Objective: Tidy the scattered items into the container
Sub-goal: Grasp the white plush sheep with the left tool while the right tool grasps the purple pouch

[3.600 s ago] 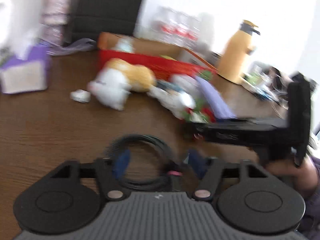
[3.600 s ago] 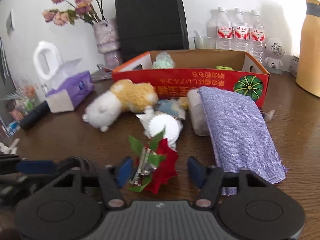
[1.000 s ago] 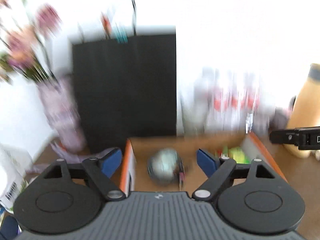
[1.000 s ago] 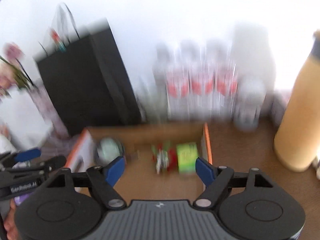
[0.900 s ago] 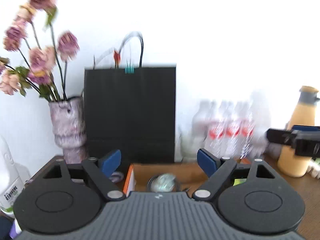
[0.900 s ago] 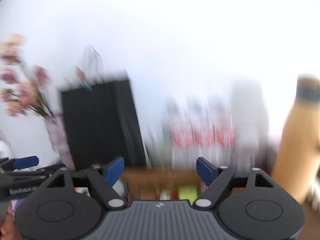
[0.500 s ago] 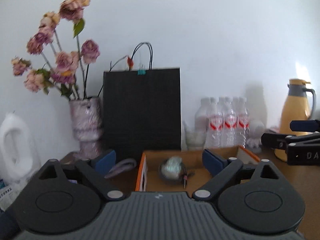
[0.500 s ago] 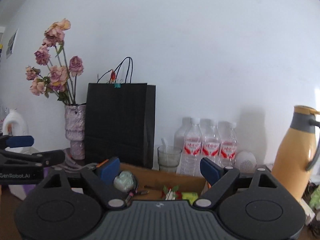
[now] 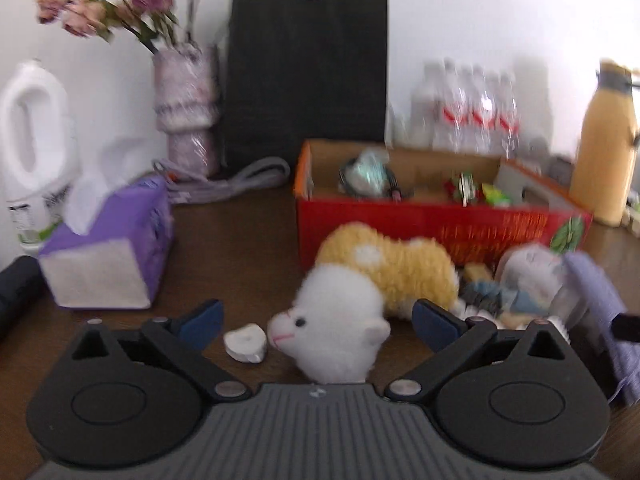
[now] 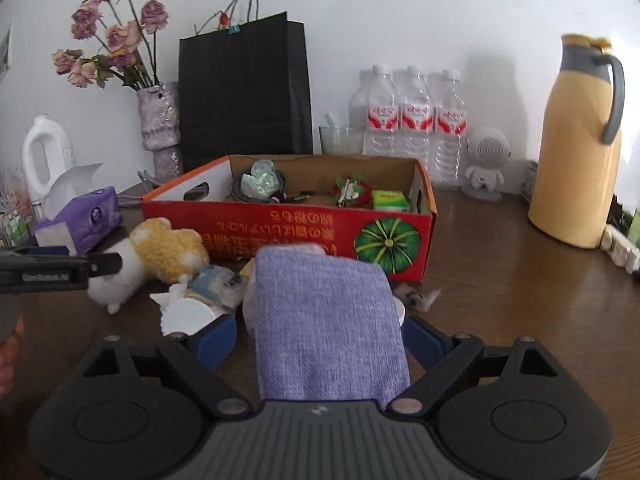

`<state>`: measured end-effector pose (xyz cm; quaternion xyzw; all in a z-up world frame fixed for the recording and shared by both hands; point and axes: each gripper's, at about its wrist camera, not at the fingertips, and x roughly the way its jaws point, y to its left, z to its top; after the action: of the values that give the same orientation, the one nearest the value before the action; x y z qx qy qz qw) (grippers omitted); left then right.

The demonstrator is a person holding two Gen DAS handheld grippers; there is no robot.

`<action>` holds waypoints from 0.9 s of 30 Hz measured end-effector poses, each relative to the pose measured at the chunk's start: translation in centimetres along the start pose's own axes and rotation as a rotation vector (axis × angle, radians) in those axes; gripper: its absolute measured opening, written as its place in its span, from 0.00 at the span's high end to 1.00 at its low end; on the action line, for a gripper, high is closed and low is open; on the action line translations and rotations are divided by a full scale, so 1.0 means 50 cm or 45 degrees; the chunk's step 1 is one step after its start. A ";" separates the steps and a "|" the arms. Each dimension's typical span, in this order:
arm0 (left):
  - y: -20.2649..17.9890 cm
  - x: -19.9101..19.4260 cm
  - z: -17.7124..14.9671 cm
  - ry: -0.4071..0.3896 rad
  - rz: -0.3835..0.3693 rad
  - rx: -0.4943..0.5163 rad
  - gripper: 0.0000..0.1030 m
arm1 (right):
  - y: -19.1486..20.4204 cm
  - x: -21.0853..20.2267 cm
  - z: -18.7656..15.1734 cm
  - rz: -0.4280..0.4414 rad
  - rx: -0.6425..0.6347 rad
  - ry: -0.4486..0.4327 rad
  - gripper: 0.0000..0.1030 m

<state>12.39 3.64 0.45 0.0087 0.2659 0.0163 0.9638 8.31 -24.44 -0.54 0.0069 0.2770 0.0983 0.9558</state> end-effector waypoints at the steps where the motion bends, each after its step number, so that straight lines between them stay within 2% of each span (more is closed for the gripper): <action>1: -0.007 0.006 -0.005 0.024 -0.004 0.030 0.01 | -0.003 0.003 0.001 -0.001 0.011 0.011 0.12; 3: -0.017 0.012 -0.013 0.062 -0.009 0.080 0.10 | -0.004 0.006 0.001 -0.011 0.017 0.029 0.12; 4: -0.018 0.012 -0.016 0.075 -0.017 0.085 0.25 | -0.003 0.009 -0.002 -0.013 0.009 0.043 0.12; 5: -0.016 0.012 -0.016 0.079 -0.017 0.077 0.36 | 0.000 0.011 -0.006 -0.016 -0.001 0.056 0.12; 6: -0.012 0.012 -0.016 0.080 -0.013 0.062 0.39 | 0.002 0.013 -0.011 -0.021 -0.013 0.070 0.12; 11: -0.002 -0.004 -0.006 0.089 -0.014 0.014 0.45 | 0.004 0.017 -0.029 -0.026 -0.035 0.127 0.16; 14: 0.000 -0.052 0.016 0.030 -0.015 0.007 0.45 | -0.001 0.013 -0.032 -0.036 -0.018 0.123 0.32; 15: 0.001 -0.072 0.024 0.008 -0.019 0.019 0.45 | -0.004 0.009 -0.031 -0.026 -0.007 0.114 0.45; 17: 0.004 -0.107 0.038 -0.030 -0.026 0.061 0.45 | -0.010 0.004 -0.030 -0.014 0.028 0.095 0.50; 18: 0.006 -0.124 0.041 -0.050 -0.030 0.075 0.45 | -0.010 0.000 -0.030 -0.016 0.041 0.081 0.57; 23: 0.011 -0.203 0.053 -0.060 -0.035 0.125 0.46 | -0.007 -0.033 -0.019 -0.029 0.075 0.004 0.72; 27: -0.003 -0.253 0.041 -0.018 -0.060 0.191 0.46 | -0.009 -0.085 -0.011 -0.001 0.088 -0.053 0.78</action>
<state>2.61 3.02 8.67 0.0749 0.2598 -0.0264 0.9624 4.60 -25.70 1.20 0.0420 0.2604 0.0881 0.9605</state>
